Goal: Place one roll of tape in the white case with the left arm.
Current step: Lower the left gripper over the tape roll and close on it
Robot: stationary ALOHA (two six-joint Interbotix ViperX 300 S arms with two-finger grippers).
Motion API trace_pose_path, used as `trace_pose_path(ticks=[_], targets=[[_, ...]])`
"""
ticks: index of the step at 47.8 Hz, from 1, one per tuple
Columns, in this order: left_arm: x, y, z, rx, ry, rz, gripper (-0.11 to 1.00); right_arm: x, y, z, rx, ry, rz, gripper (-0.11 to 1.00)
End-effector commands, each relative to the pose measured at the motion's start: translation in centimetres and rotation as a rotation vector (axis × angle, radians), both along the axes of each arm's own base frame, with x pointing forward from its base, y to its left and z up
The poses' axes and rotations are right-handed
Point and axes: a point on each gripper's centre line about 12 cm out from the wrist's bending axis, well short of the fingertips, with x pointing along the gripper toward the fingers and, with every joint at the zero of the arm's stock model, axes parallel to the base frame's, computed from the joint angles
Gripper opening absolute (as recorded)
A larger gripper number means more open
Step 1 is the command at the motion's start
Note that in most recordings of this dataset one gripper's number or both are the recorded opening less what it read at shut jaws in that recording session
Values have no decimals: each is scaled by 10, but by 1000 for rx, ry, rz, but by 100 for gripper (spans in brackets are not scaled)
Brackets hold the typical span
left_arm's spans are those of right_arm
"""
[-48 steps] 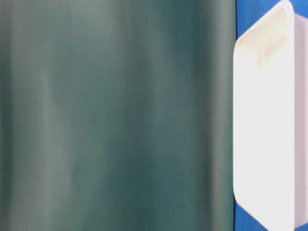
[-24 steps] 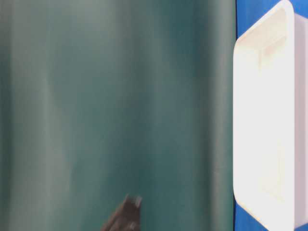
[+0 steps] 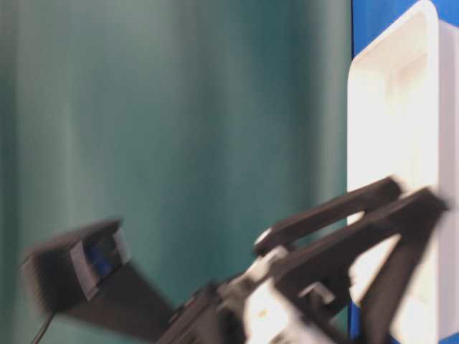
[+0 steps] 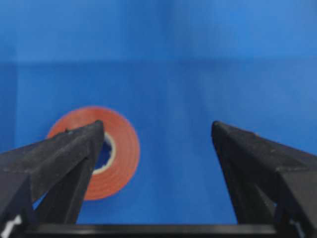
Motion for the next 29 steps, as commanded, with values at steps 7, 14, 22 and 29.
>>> trace_pose_path(ticks=[7, 14, 22, 29], targets=[[20, -5, -21, 11, 74, 1, 86, 3, 0, 3, -3, 9, -1, -11], [26, -5, -41, 15, 127, 8, 86, 2, 0, 1, -3, 22, -1, -11], [31, 0, -61, 21, 171, 22, 86, 2, 0, 0, -1, 26, -2, -11], [35, 2, -71, 28, 201, 28, 86, 2, 0, -3, 2, 32, -2, -11]])
